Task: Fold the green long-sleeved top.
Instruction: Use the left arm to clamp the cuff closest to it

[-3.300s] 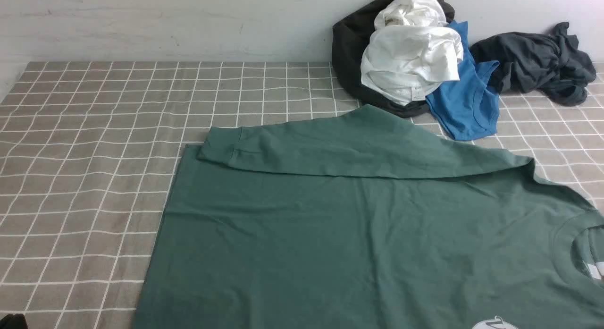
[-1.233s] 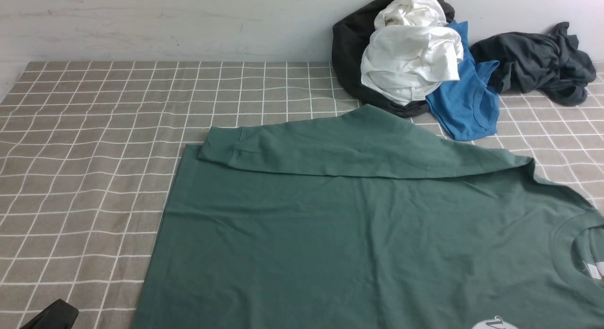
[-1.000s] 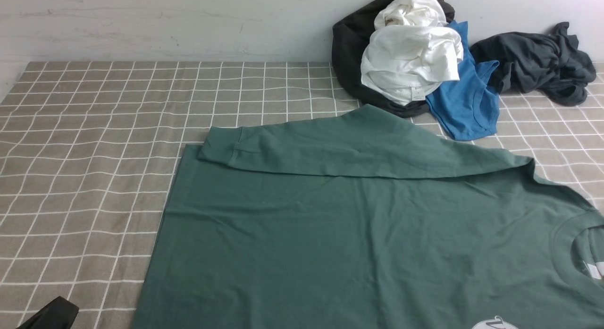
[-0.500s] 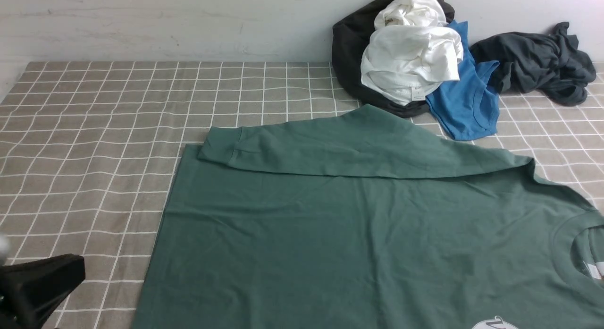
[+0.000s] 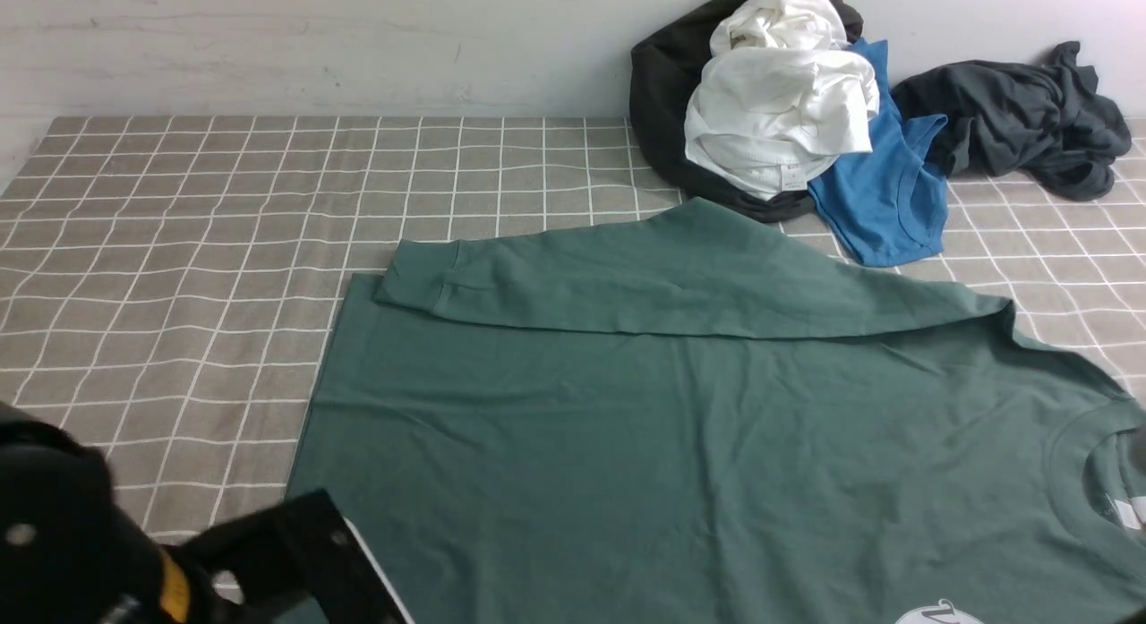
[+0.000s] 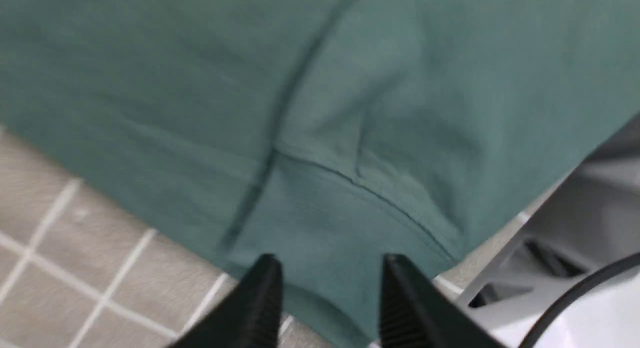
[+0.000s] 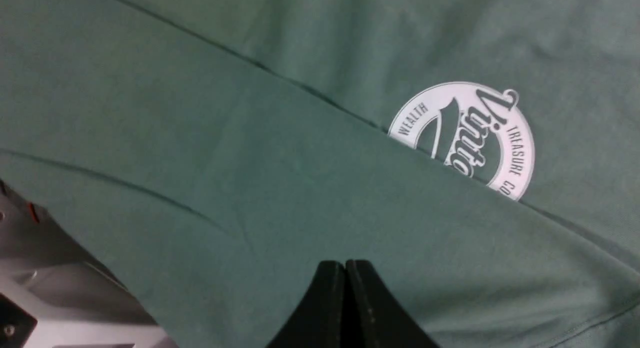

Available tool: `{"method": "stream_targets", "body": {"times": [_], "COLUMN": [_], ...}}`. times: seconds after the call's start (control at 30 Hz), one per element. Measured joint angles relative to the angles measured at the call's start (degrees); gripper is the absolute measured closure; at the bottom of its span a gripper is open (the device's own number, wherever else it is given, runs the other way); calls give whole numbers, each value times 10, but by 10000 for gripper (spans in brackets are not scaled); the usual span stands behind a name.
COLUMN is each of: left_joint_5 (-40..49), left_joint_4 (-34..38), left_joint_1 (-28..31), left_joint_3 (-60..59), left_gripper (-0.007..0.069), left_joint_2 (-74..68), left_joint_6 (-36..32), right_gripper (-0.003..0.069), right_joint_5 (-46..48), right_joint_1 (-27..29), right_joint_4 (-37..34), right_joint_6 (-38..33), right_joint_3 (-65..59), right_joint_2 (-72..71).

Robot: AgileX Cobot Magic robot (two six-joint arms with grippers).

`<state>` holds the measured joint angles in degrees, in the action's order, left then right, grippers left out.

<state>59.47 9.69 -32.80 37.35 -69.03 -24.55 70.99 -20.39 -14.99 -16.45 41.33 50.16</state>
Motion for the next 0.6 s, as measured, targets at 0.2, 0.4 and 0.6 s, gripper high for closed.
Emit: {"method": "stream_targets", "body": {"times": [0.2, 0.4, 0.6], "left_joint_5": [-115, -147, -145], "left_joint_4": [-3, 1, 13], "left_joint_1": [-28, -28, -28], "left_joint_3": [-2, -2, -2], "left_gripper": [136, 138, 358], "left_joint_2": [-108, -186, -191], "left_joint_6": [1, 1, 1], "right_gripper": [673, 673, 673], "right_joint_5": [-16, -30, -31], "right_joint_1": [-11, -11, -11], "right_joint_4": [10, 13, 17], "right_joint_6": [-2, -9, -11], "right_joint_3": [0, 0, 0], "right_joint_2": [0, 1, 1]}}
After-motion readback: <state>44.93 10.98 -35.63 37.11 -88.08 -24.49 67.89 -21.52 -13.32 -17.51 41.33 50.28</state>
